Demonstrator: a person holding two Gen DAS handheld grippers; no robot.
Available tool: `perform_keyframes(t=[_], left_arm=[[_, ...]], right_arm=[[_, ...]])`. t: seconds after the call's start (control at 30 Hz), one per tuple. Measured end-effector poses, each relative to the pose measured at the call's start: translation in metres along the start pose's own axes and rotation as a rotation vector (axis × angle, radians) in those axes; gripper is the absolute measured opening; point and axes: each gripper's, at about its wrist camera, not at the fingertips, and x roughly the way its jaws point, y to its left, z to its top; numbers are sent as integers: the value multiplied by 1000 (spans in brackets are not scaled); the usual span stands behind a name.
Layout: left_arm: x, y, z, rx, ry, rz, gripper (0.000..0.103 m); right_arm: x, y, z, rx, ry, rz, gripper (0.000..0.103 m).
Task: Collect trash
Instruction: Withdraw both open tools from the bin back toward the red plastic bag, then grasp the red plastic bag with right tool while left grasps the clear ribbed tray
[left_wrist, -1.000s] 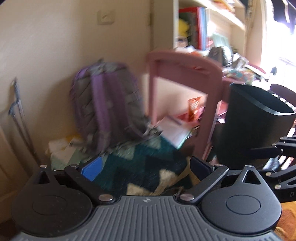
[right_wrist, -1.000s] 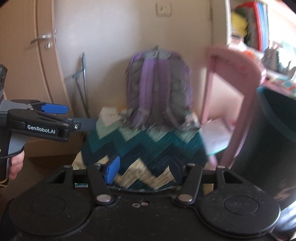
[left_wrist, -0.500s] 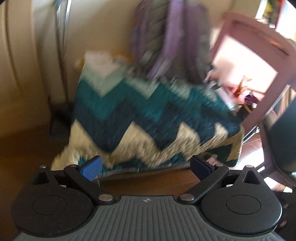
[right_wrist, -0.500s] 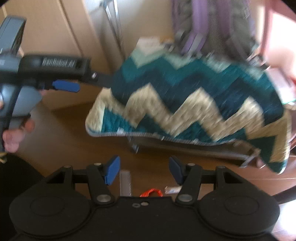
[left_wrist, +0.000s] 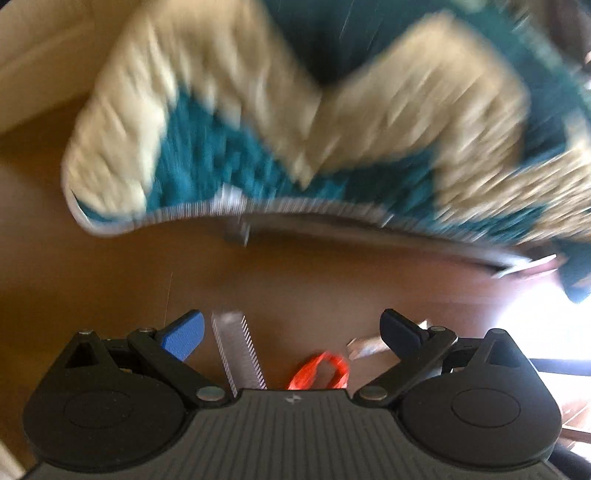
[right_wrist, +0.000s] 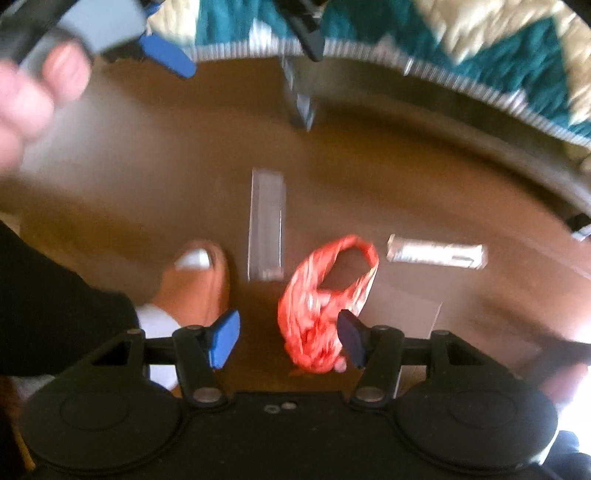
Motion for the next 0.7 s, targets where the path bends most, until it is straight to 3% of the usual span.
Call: perform_keyframes(t=[0.13,0.23,0.7], left_arm=[[66,15,-5,-55,168,63,102],[105,30,-8,-104,247,100,102],[222,56,-29,-180,410,178,102]], right_arm=[[44,2,-12,-42,102,30,58],[69,2,-16,-97,166,28,58],[167,-2,-27,-132,302,-10,58]])
